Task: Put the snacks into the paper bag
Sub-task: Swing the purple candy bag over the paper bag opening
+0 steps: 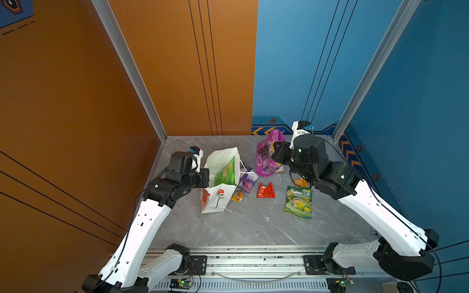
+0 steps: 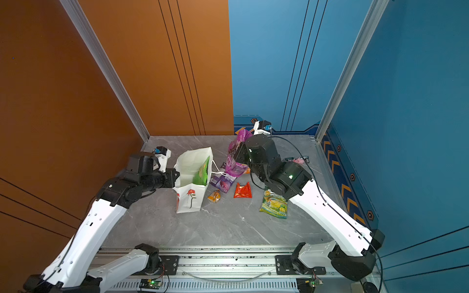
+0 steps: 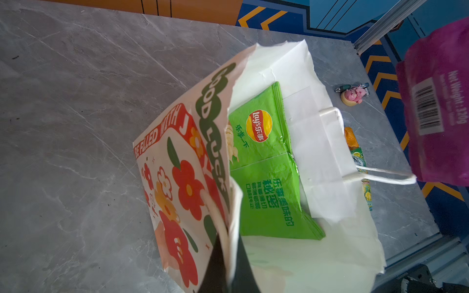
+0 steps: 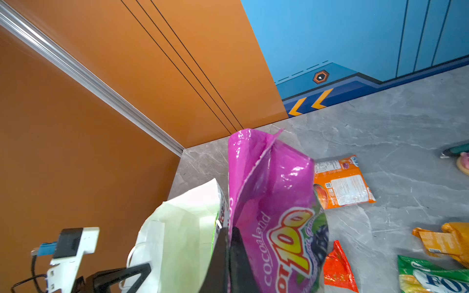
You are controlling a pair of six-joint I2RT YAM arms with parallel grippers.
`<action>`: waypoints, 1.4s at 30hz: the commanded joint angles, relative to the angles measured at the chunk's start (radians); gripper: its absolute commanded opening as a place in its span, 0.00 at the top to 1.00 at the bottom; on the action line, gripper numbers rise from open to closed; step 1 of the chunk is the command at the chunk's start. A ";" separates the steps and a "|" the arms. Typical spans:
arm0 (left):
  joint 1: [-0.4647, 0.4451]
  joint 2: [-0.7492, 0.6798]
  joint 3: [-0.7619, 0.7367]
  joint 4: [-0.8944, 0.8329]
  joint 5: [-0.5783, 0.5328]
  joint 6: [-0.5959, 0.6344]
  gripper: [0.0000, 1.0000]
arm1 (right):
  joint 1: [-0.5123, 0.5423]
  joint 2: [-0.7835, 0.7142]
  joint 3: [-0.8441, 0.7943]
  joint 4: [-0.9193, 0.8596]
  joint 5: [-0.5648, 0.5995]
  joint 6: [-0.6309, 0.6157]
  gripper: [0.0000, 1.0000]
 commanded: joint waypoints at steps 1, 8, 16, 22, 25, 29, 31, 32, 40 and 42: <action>-0.010 0.003 0.037 0.004 -0.006 0.002 1.00 | 0.030 0.029 0.120 0.098 0.013 -0.052 1.00; -0.012 0.001 0.040 0.004 -0.001 0.004 1.00 | 0.101 0.159 0.303 0.092 -0.012 -0.085 1.00; -0.012 0.002 0.035 0.003 -0.010 0.004 1.00 | 0.158 0.256 0.371 0.098 -0.036 -0.072 1.00; -0.014 0.000 0.038 0.003 -0.011 0.004 1.00 | 0.180 0.292 0.363 0.105 -0.065 -0.043 1.00; -0.014 -0.001 0.034 0.001 -0.012 0.004 1.00 | 0.201 0.287 0.337 0.127 -0.060 -0.039 1.00; -0.013 -0.002 0.034 0.002 -0.011 0.002 1.00 | 0.213 0.287 0.322 0.125 -0.056 -0.031 1.00; -0.014 -0.002 0.037 0.003 -0.009 0.002 1.00 | 0.219 0.286 0.314 0.127 -0.044 -0.034 1.00; -0.014 -0.002 0.038 0.002 -0.007 0.002 1.00 | 0.221 0.286 0.308 0.128 -0.038 -0.035 1.00; -0.016 0.000 0.042 0.003 0.012 0.007 1.00 | 0.231 0.286 0.281 0.127 -0.036 -0.028 1.00; -0.016 0.000 0.044 0.002 0.011 0.007 1.00 | 0.237 0.281 0.275 0.125 -0.024 -0.034 1.00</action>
